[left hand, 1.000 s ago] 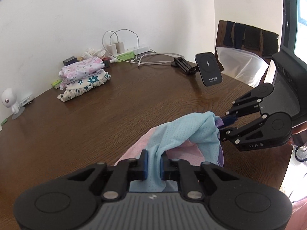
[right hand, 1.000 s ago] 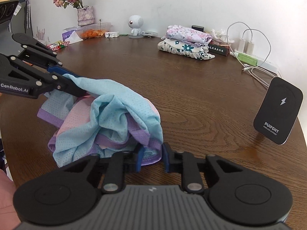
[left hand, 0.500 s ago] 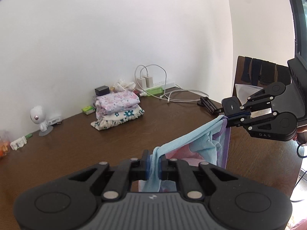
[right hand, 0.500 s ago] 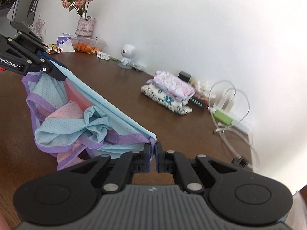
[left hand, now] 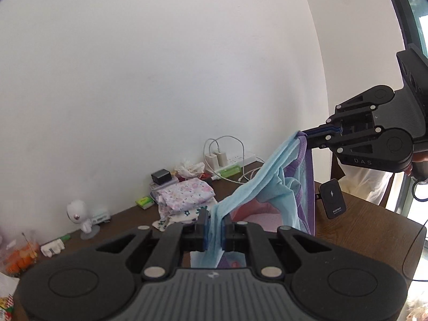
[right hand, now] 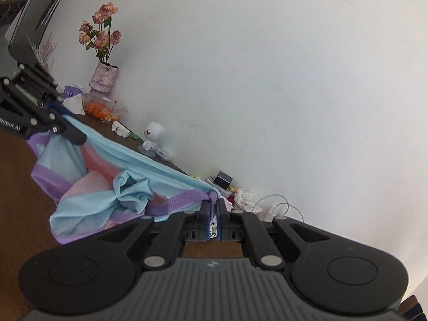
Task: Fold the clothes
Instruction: 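Raise the garment high with both grippers to hang it open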
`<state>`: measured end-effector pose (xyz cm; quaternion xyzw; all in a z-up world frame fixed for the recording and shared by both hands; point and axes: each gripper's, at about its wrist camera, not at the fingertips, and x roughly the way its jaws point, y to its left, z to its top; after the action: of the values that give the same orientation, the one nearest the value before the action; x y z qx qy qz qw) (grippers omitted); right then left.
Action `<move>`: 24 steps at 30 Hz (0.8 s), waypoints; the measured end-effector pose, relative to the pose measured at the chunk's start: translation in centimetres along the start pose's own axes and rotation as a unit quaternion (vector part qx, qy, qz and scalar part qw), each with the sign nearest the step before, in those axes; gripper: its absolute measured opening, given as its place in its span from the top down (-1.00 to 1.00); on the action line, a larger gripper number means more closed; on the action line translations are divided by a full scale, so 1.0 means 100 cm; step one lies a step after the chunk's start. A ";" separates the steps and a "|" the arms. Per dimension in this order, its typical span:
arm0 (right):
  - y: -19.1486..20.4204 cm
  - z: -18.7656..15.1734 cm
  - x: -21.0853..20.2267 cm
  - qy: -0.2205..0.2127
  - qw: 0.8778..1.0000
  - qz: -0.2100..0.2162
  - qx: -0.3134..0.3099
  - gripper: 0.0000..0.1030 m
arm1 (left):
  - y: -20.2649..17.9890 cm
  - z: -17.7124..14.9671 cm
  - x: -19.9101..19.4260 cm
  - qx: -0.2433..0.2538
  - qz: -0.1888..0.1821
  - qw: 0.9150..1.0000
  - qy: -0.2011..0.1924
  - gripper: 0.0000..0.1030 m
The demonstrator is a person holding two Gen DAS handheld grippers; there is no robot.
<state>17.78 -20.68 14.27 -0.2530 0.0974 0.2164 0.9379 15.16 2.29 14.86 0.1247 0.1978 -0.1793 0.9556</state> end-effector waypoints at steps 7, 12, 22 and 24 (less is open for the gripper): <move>0.016 -0.001 -0.004 -0.010 1.000 0.016 -0.009 0.93 | -0.003 -0.021 0.016 0.004 -0.015 0.999 0.031 0.92; 0.019 -0.004 -0.007 -0.016 1.000 0.025 -0.005 0.94 | -0.020 -0.038 0.027 0.009 -0.063 0.997 0.045 0.09; 0.019 -0.012 -0.043 -0.047 0.998 0.018 -0.025 0.94 | -0.056 -0.082 0.093 0.027 -0.103 0.990 0.089 -0.22; 0.018 -0.013 -0.049 -0.048 0.998 0.017 -0.028 0.94 | -0.059 -0.091 0.110 0.024 -0.099 0.990 0.095 -0.21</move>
<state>12.55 -21.70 13.81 -0.2669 0.0505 0.2467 0.9303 19.22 -3.49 1.11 0.1443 0.2948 -0.2653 0.9066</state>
